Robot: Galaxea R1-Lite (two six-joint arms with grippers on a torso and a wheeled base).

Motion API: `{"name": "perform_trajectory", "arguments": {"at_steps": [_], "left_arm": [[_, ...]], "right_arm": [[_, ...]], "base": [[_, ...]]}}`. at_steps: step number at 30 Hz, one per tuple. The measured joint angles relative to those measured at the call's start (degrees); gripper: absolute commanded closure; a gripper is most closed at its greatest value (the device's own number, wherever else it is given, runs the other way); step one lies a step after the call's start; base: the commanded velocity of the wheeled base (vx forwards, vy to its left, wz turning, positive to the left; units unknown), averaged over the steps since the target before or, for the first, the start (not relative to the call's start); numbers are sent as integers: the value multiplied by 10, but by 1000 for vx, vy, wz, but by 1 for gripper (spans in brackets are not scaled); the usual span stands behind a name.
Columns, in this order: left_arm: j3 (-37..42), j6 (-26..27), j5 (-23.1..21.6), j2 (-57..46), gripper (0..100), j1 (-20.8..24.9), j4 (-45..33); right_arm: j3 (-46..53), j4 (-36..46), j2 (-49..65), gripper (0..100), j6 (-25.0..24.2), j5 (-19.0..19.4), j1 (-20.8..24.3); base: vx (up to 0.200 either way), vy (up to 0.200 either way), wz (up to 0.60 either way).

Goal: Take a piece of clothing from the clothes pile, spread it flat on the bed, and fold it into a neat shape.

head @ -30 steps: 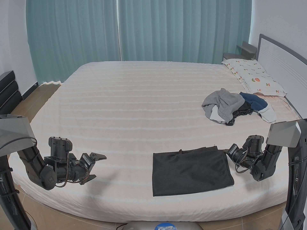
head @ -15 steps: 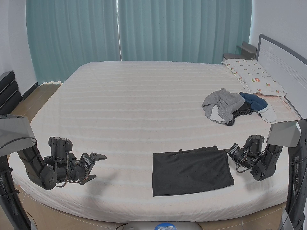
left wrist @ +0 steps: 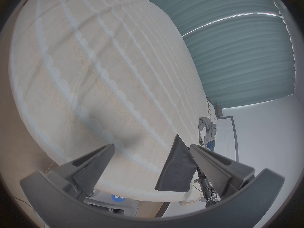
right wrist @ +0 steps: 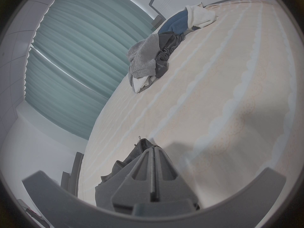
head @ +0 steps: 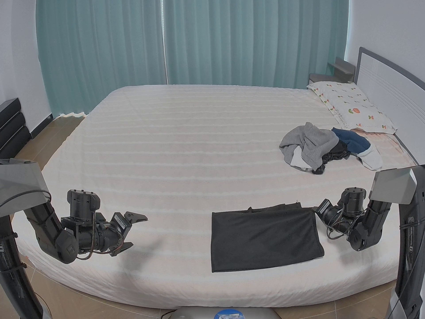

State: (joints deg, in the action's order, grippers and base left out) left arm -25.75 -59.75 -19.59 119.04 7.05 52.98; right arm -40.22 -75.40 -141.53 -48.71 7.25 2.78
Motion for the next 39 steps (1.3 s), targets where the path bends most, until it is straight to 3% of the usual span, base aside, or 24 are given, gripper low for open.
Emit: {"name": "perform_trajectory", "arguments": {"at_steps": [3, 4, 14, 24, 39], "left_arm": [[0, 0, 0, 0, 0, 0, 0], [0, 0, 0, 0, 0, 0, 0], [-1, -2, -1, 0, 0, 0, 0], [-1, -1, -1, -1, 0, 0, 0], [-6, -6, -4, -1, 0, -2, 0]], "right_arm": [[0, 0, 0, 100, 0, 0, 0], [0, 0, 0, 0, 0, 0, 0], [0, 0, 0, 0, -6, 1, 0], [18, 0, 18, 0, -71, 3, -5], [33, -8, 26, 0, -73, 1, -1]], "base": [[0, 0, 0], [0, 0, 0], [0, 0, 0], [0, 0, 0], [-40, 0, 0]]}}
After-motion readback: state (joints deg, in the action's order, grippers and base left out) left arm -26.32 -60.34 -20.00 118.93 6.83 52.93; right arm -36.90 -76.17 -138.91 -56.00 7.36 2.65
